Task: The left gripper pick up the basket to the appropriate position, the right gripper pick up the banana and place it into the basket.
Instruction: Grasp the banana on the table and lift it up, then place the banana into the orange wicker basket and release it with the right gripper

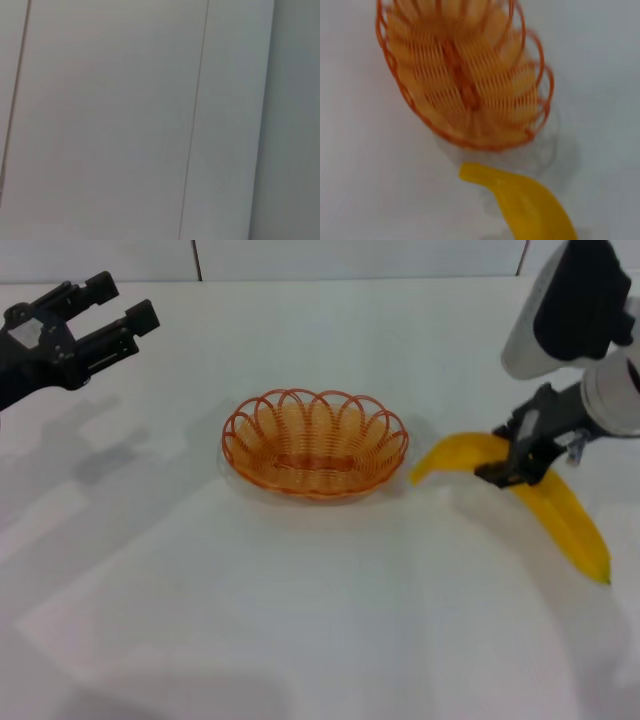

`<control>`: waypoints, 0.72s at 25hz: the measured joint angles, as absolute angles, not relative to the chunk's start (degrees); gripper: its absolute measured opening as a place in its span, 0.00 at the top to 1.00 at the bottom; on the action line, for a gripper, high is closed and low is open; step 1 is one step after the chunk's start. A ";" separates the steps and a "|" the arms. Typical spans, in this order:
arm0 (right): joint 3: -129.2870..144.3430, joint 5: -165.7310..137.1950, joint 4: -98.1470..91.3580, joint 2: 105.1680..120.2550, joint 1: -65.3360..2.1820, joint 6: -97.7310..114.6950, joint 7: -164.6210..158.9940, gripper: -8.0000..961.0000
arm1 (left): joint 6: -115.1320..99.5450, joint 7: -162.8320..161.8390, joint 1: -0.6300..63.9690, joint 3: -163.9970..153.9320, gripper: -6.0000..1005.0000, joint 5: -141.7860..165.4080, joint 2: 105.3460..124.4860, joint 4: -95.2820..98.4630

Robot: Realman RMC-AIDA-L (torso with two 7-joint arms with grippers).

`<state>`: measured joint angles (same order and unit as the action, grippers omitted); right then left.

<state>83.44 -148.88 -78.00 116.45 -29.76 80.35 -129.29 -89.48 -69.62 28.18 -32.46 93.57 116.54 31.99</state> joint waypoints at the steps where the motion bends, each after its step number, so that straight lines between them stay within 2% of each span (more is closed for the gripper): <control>1: 83.64 -148.15 -79.77 116.44 -29.52 80.50 -128.87 0.48 | -89.48 -69.64 28.10 -32.36 0.23 93.49 116.54 31.99; 6: 83.91 -144.07 -83.13 116.30 -31.39 80.05 -125.02 0.48 | -89.47 -69.70 27.89 -31.78 0.22 92.52 116.44 32.42; 18: 92.73 -141.47 -70.09 116.67 -44.98 73.13 -123.43 0.48 | -90.17 -69.83 26.98 -29.28 0.22 90.17 116.36 34.52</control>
<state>92.73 -141.47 -70.09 116.67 -44.98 73.13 -123.43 -90.17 -69.83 26.98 -29.28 90.17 116.36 34.52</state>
